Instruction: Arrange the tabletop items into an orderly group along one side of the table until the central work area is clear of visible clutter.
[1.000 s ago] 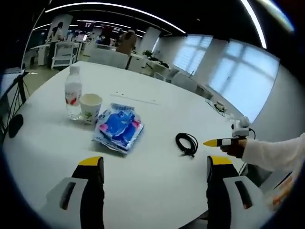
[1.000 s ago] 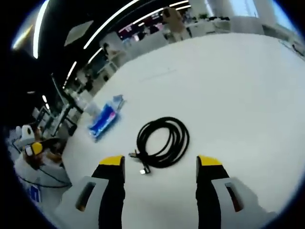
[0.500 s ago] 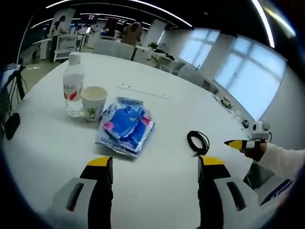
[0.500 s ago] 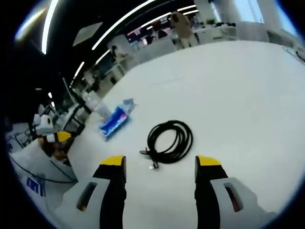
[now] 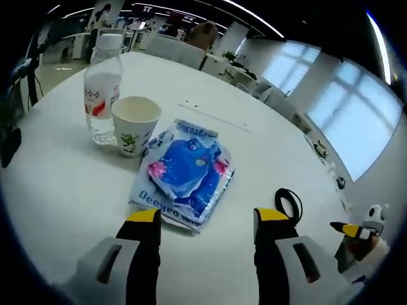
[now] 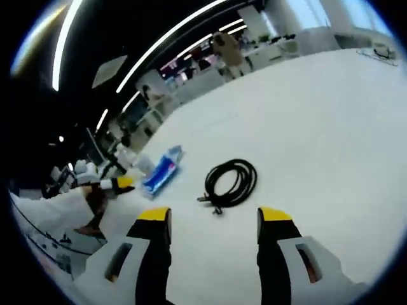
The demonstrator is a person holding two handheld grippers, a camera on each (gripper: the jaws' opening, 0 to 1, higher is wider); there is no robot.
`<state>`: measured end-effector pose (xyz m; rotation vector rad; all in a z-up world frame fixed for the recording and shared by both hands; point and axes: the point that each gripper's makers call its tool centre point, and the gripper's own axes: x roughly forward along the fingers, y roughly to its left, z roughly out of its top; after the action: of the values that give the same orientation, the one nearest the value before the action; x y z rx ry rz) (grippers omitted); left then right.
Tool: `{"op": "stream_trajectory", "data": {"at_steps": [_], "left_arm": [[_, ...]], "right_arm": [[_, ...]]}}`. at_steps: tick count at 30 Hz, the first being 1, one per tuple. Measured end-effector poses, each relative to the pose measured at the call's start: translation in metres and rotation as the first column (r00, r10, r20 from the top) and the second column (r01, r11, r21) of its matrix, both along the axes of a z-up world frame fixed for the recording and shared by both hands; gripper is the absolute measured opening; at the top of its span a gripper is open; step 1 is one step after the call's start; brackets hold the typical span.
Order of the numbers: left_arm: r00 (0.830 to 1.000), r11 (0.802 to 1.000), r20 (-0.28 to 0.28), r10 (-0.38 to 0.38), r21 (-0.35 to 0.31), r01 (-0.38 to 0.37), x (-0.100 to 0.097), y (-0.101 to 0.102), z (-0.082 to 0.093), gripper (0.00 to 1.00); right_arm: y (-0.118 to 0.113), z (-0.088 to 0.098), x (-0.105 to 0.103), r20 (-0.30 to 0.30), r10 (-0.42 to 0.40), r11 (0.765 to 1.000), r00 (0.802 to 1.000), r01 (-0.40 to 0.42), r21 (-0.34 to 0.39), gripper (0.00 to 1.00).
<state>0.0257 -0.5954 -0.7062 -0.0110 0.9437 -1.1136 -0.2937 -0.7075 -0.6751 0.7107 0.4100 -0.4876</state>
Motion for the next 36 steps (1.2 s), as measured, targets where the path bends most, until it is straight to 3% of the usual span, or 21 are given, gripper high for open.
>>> {"op": "stream_trajectory", "data": {"at_steps": [8,11,12,17,21,25,30,32,36], "left_arm": [[1.000,0.998,0.015,0.013,0.057,-0.014,0.010,-0.012,-0.020,0.55],[0.999,0.998,0.029,0.016,0.065,-0.018,0.013,-0.015,-0.024,0.49],[0.999,0.998,0.028,0.016,0.068,-0.018,0.013,-0.016,-0.025,0.47],[0.997,0.993,0.059,0.042,0.108,-0.049,0.020,-0.014,-0.032,0.32],[0.997,0.991,0.053,0.058,0.115,-0.064,0.020,-0.011,-0.033,0.01],[0.997,0.992,0.053,0.056,0.107,-0.062,0.020,-0.010,-0.032,0.00],[0.999,0.996,0.041,-0.021,0.085,0.017,0.010,-0.014,-0.029,0.00],[0.996,0.993,0.052,-0.069,0.099,0.064,0.002,-0.011,-0.030,0.00],[0.996,0.992,0.027,-0.085,0.095,0.082,-0.005,-0.004,-0.031,0.00]], "right_arm": [[0.026,0.005,-0.038,0.003,-0.066,0.998,0.998,0.066,0.000,0.53],[0.031,0.000,-0.054,-0.115,-0.016,0.997,0.993,0.007,-0.076,0.52],[0.031,-0.001,-0.056,-0.128,-0.012,0.997,0.992,0.001,-0.083,0.51],[0.022,0.005,-0.059,-0.090,-0.048,0.997,0.995,0.042,-0.068,0.51],[0.021,0.009,-0.053,-0.087,-0.047,0.996,0.995,0.041,-0.076,0.50],[0.023,0.009,-0.043,-0.076,-0.027,0.997,0.997,0.022,-0.075,0.50],[0.031,0.007,-0.024,-0.063,0.015,0.997,0.998,-0.019,-0.069,0.49],[0.043,0.001,-0.006,-0.058,0.089,0.994,0.994,-0.092,-0.052,0.48],[0.050,-0.007,0.021,-0.077,0.168,0.983,0.983,-0.173,-0.062,0.47]]}}
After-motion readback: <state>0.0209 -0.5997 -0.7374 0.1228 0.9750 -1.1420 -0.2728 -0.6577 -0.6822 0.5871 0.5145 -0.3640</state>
